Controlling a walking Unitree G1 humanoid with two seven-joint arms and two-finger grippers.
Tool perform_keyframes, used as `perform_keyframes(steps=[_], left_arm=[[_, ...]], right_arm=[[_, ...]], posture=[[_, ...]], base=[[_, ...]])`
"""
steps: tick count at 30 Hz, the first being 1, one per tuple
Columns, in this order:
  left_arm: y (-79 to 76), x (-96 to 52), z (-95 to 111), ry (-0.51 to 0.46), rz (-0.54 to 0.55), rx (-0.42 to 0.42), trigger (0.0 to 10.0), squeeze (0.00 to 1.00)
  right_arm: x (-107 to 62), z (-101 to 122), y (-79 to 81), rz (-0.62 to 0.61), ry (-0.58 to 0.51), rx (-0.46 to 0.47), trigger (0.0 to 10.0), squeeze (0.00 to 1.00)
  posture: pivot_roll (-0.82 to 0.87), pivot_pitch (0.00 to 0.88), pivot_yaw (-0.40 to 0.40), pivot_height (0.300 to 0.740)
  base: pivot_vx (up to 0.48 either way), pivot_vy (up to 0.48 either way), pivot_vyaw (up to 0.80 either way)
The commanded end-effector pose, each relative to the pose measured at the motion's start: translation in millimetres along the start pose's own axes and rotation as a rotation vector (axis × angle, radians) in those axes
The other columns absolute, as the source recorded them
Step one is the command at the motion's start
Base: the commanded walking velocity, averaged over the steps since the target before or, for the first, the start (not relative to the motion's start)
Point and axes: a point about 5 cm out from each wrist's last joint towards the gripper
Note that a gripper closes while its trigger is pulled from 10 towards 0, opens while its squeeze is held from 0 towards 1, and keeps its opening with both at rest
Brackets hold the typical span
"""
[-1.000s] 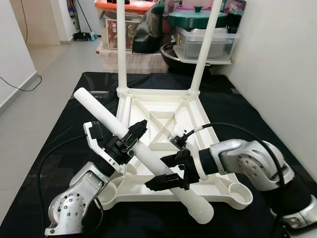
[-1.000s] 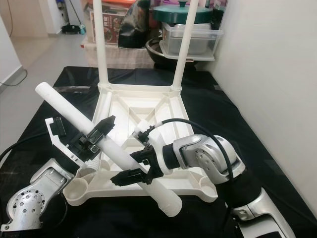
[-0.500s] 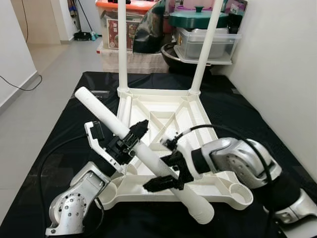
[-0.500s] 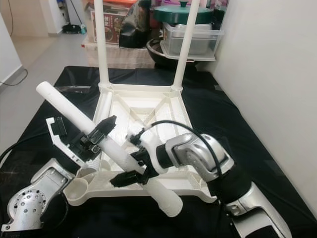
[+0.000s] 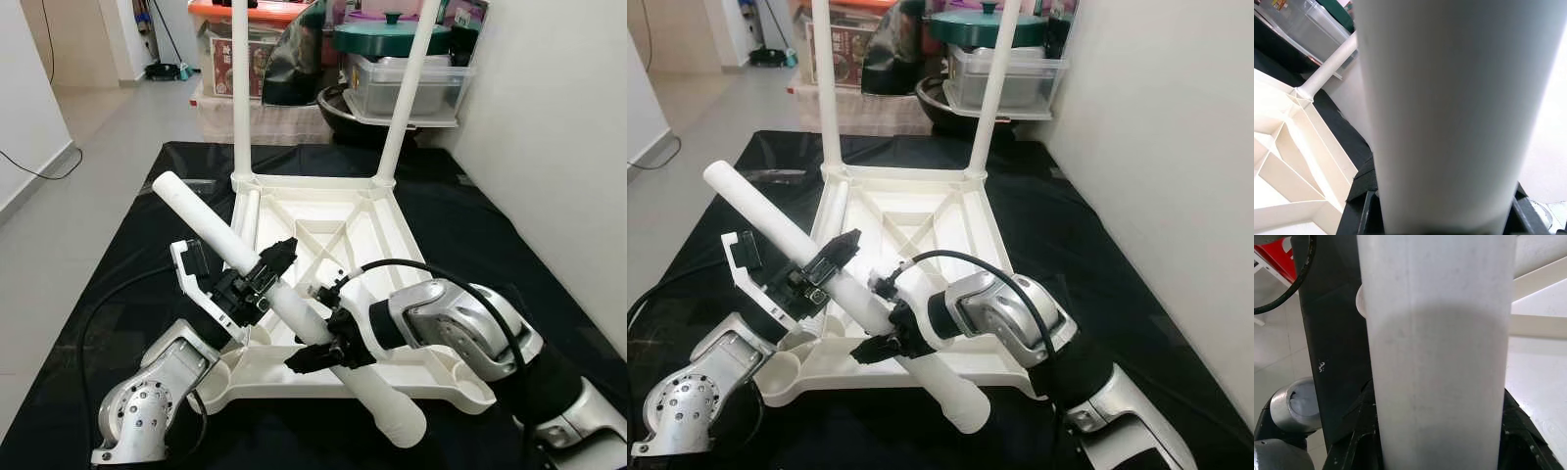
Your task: Building children table
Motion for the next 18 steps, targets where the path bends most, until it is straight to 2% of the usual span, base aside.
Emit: perform_keyframes(steps=[1, 6, 7, 9, 10, 11, 12, 15, 16, 17, 18], left_arm=[[0.7, 1.8, -5.9, 0.031, 0.006, 0.001, 0.0, 0.00], [0.1, 1.6, -6.8, 0.034, 0.001, -0.003, 0.0, 0.00], [-0.1, 1.4, -7.3, 0.036, -0.001, -0.004, 0.0, 0.00], [-0.3, 1.3, -7.5, 0.037, -0.002, -0.004, 0.0, 0.00], [-0.2, 1.1, -7.6, 0.038, -0.003, -0.004, 0.0, 0.00], [-0.2, 1.0, -7.5, 0.039, -0.004, -0.004, 0.0, 0.00], [0.0, 0.9, -7.4, 0.039, -0.004, -0.003, 0.0, 0.00], [0.1, 0.8, -7.4, 0.040, -0.005, -0.003, 0.0, 0.00], [0.1, 0.9, -7.4, 0.040, -0.005, -0.003, 0.0, 0.00], [0.1, 0.9, -7.4, 0.040, -0.005, -0.003, 0.0, 0.00], [0.1, 0.9, -7.5, 0.040, -0.005, -0.003, 0.0, 0.00]], right_arm=[[9.0, -5.3, 2.7, 0.026, 0.015, 0.008, 0.0, 0.00], [12.1, -6.8, 3.2, 0.026, 0.014, -0.005, 0.0, 0.00], [13.1, -8.2, 3.9, 0.026, 0.018, -0.016, 3.4, 0.00], [13.8, -9.1, 4.3, 0.025, 0.020, -0.022, 3.4, 0.00], [14.6, -9.0, 3.7, 0.010, 0.014, -0.031, 10.0, 0.00], [15.1, -8.4, 2.9, 0.001, 0.005, -0.030, 10.0, 0.00], [15.2, -7.7, 3.2, 0.005, -0.001, -0.031, 10.0, 1.00], [15.4, -5.8, 3.7, 0.007, -0.007, -0.042, 10.0, 1.00], [15.5, -5.4, 3.7, 0.006, -0.007, -0.046, 10.0, 0.75], [15.5, -5.4, 3.7, 0.006, -0.007, -0.046, 10.0, 0.75], [15.7, -5.3, 3.7, 0.007, -0.006, -0.050, 10.0, 0.00]], posture=[[-0.05, 0.000, -0.091, 0.740], [-0.05, 0.000, -0.089, 0.740], [-0.05, 0.000, -0.089, 0.740], [-0.05, 0.000, -0.089, 0.740], [-0.05, 0.000, -0.090, 0.740], [-0.05, 0.000, -0.089, 0.740], [-0.05, 0.000, -0.089, 0.740], [-0.05, 0.000, -0.089, 0.740], [-0.05, 0.000, -0.091, 0.740], [-0.05, 0.000, -0.091, 0.740], [-0.05, 0.000, -0.091, 0.740]], base=[[0.000, 0.000, 0.00], [0.000, 0.000, 0.00], [0.000, 0.000, 0.00], [0.000, 0.000, 0.00], [0.000, 0.000, 0.00], [0.000, 0.000, 0.00], [0.000, 0.000, 0.00], [0.000, 0.000, 0.00], [0.000, 0.000, 0.00], [0.000, 0.000, 0.00], [0.000, 0.000, 0.00]])
Point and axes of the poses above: a point about 5 cm out from each wrist's last joint towards the gripper, its own x axis pointing out of the wrist towards the gripper, its own z axis along the axis of the wrist's last joint, y = z × x, and after that the axes turned 9 degrees about x, right-handed
